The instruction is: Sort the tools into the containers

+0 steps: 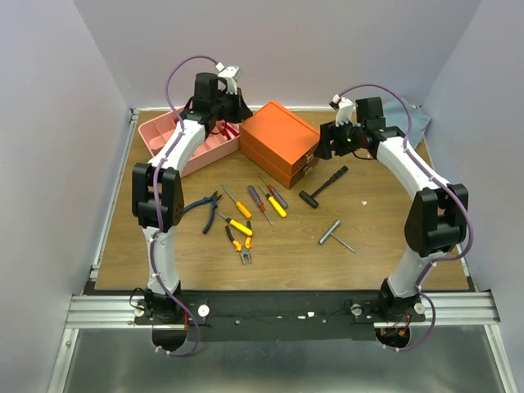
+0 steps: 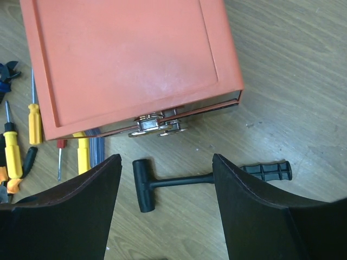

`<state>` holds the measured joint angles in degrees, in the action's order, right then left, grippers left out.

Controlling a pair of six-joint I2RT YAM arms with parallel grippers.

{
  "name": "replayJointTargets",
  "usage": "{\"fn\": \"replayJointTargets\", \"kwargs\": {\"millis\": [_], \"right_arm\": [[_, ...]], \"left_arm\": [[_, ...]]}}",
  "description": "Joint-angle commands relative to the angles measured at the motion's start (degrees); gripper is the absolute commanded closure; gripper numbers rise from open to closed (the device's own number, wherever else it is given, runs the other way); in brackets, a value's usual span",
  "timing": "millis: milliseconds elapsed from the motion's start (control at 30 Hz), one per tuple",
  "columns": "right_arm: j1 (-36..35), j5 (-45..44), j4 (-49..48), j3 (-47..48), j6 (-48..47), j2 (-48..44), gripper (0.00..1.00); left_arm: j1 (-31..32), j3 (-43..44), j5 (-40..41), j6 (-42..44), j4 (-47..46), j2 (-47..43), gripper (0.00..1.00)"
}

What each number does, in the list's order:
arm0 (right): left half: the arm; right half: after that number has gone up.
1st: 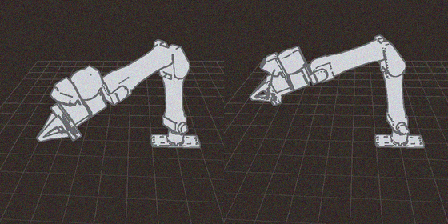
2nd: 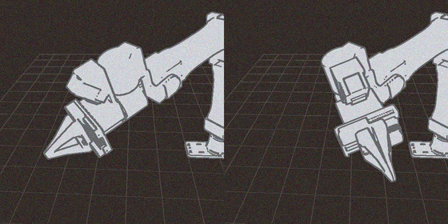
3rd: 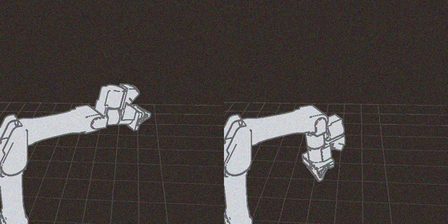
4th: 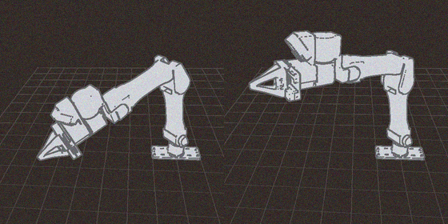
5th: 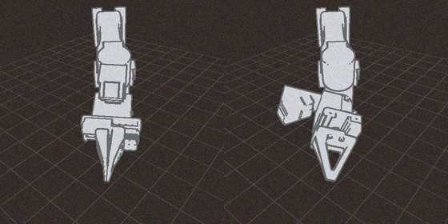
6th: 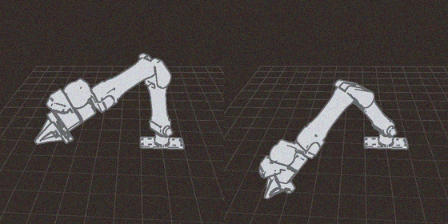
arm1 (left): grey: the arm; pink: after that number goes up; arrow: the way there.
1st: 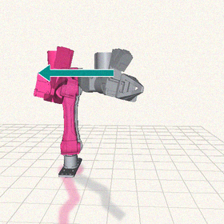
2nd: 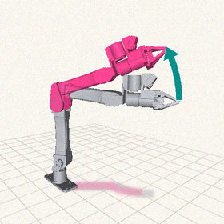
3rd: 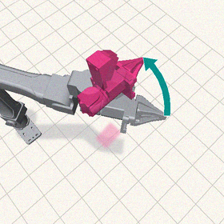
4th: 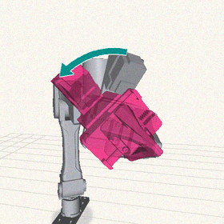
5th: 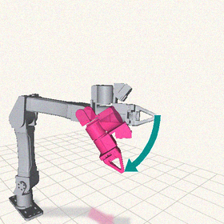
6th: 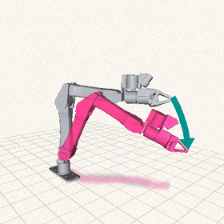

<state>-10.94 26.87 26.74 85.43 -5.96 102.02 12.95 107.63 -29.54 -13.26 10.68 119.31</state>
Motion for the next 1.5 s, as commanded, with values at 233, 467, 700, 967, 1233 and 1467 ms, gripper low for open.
{"fn": "replayJointTargets", "kwargs": {"millis": [233,467,700,967,1233,1467], "right_arm": [[-1.7,-3.0,0.5,3.8,3.8,6.6,0.25],[-2.1,-3.7,-0.8,3.8,5.6,8.0,0.25],[-2.1,1.6,0.1,4.0,9.3,5.7,0.25],[-2.0,2.3,-0.1,4.7,12.5,5.4,0.25],[-2.0,-0.9,-0.6,5.5,14.9,5.7,0.25],[-2.0,-6.4,-1.3,4.4,18.4,6.2,0.25]], "left_arm": [[3.0,-1.2,1.9,-6.6,-1.6,3.3,1.00],[3.0,-2.9,2.5,-6.3,-0.8,3.0,1.00],[3.0,-4.4,2.1,-6.7,-0.8,2.9,1.00],[3.2,-5.4,2.1,-6.6,-0.9,3.0,1.00],[3.6,-7.4,2.9,-5.6,-0.4,2.2,1.00],[4.2,-8.1,3.1,-5.2,-0.3,2.2,1.00]]}}
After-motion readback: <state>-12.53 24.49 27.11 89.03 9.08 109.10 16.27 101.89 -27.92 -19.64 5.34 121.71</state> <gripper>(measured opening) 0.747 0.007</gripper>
